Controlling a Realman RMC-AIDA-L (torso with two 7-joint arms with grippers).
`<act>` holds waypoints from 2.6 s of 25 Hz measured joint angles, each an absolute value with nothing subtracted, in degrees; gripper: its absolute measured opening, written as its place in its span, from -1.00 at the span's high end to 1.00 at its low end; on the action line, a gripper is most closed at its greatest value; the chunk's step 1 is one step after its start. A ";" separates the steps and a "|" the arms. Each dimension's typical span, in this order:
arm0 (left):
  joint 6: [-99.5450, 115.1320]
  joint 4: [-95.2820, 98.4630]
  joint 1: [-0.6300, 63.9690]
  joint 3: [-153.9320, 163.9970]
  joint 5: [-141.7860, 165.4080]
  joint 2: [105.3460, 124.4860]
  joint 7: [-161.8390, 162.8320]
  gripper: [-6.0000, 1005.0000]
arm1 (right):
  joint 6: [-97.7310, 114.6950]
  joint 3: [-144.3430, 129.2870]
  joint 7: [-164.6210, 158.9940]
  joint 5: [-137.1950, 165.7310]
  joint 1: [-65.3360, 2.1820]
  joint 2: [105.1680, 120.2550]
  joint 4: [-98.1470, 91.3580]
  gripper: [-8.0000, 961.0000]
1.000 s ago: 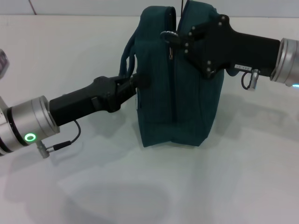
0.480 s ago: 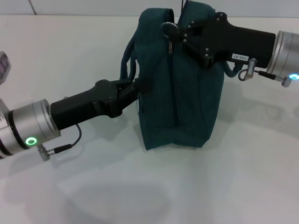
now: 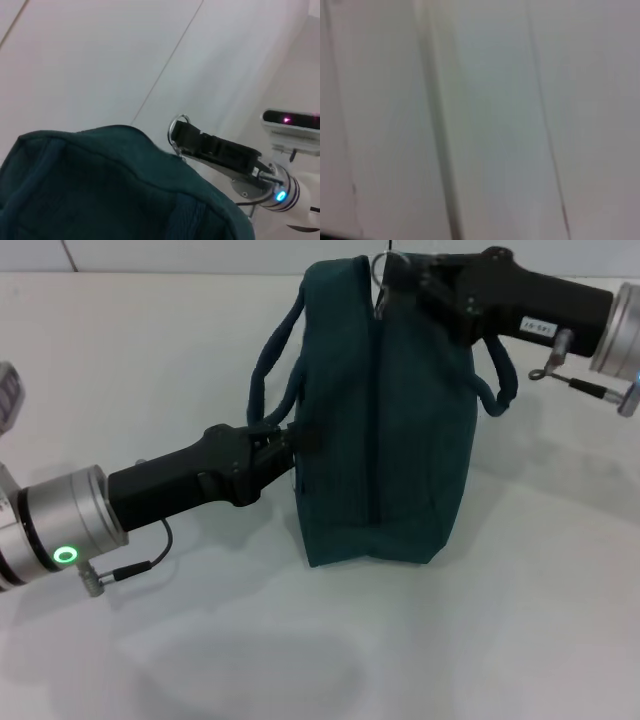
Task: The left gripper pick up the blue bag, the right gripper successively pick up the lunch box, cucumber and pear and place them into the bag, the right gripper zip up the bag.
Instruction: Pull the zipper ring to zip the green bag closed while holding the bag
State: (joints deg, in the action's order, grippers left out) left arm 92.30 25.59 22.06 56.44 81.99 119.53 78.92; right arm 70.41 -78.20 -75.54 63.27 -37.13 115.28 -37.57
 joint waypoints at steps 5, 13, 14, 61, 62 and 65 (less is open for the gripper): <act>94.29 25.57 21.55 56.42 82.01 119.40 78.32 0.89 | 70.15 -76.23 -75.86 63.27 -38.03 115.24 -34.31 0.96; 96.90 25.57 19.79 55.80 81.94 119.10 76.80 0.89 | 66.90 -75.94 -75.33 63.21 -38.50 115.22 -33.29 0.96; 96.91 25.57 19.50 55.75 81.86 119.05 76.79 0.89 | 66.31 -75.94 -75.32 63.14 -38.43 115.22 -33.30 0.96; 90.53 35.18 28.36 46.17 81.68 111.78 100.89 -0.54 | 68.35 -74.28 -73.70 62.84 -35.07 115.56 -32.07 0.96; 90.04 37.66 29.34 46.15 83.73 111.20 103.57 -0.54 | 68.40 -74.22 -73.67 62.84 -35.08 115.57 -32.10 0.96; 89.70 44.18 31.91 46.10 88.55 109.63 111.06 -0.53 | 68.61 -73.54 -73.40 62.85 -35.13 115.58 -32.13 0.96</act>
